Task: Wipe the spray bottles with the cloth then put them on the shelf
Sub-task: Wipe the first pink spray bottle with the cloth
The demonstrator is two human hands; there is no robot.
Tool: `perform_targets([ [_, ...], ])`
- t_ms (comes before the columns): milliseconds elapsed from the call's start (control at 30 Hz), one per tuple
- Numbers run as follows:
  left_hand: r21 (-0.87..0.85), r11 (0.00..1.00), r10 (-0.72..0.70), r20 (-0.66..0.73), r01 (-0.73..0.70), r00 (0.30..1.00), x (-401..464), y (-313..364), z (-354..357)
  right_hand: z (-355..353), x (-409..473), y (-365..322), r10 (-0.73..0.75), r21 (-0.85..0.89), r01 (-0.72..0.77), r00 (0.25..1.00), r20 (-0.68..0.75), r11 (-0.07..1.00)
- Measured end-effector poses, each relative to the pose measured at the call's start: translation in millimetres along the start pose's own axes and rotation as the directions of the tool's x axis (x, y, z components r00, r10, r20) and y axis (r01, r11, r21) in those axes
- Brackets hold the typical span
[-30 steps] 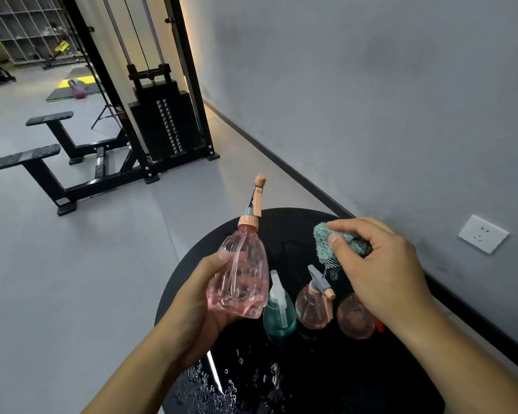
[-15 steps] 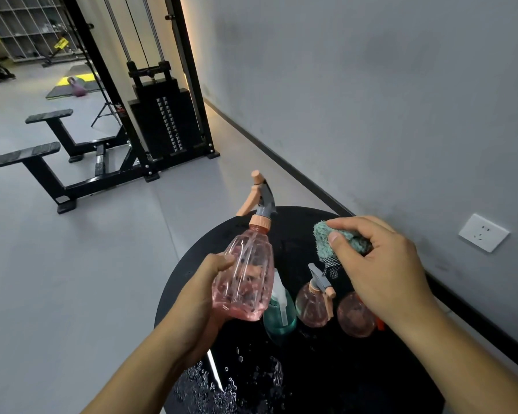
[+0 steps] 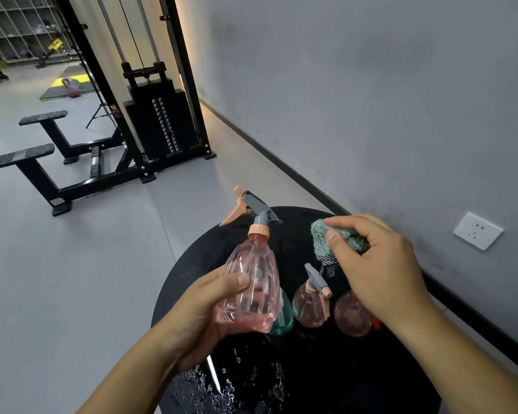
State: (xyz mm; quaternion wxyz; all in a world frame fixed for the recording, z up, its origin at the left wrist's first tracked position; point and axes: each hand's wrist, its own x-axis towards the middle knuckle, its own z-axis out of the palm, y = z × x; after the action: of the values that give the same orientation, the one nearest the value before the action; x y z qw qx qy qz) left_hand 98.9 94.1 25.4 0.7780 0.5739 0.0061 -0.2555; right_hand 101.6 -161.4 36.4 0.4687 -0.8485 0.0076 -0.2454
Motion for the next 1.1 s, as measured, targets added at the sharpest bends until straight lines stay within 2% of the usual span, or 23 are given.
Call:
perform_targets([
  [267, 0.044, 0.999, -0.009, -0.047, 0.011, 0.999, 1, 1, -1, -3, 1, -6, -0.010, 0.058, 0.013, 0.999, -0.042, 0.998],
  [367, 0.149, 0.988, -0.035, 0.002, 0.035, 0.999, 6, 1, -2, -3, 0, -8, -0.030, 0.074, 0.033, 0.998, -0.048, 0.997],
  [500, 0.198, 0.978, -0.089, 0.086, 0.071, 0.992, 1, -9, 0, -3, -1, -10, -0.068, 0.071, 0.073, 0.996, -0.063, 0.995],
  [600, 0.250, 0.968, -0.050, 0.095, 0.025, 0.994, 1, -12, 2, -1, -3, -10, -0.109, 0.011, 0.109, 0.994, 0.001, 0.994],
  [700, 0.314, 0.949, 0.016, 0.035, -0.026, 0.999, 2, -7, 5, 0, -4, -8, -0.101, -0.062, 0.110, 0.987, 0.125, 0.992],
  [867, 0.406, 0.910, 0.069, 0.050, -0.084, 0.996, -1, -5, 3, 1, -6, -8, -0.149, -0.138, 0.184, 0.962, 0.229, 0.973],
  [1000, 0.448, 0.890, 0.063, 0.065, -0.086, 0.996, -3, -1, 6, -2, 0, -4, -0.061, -0.128, 0.082, 0.985, 0.161, 0.988],
  [1100, 0.466, 0.881, 0.062, 0.058, -0.082, 0.996, -4, 0, 8, 1, -5, -6, -0.084, -0.140, 0.110, 0.980, 0.178, 0.984],
])
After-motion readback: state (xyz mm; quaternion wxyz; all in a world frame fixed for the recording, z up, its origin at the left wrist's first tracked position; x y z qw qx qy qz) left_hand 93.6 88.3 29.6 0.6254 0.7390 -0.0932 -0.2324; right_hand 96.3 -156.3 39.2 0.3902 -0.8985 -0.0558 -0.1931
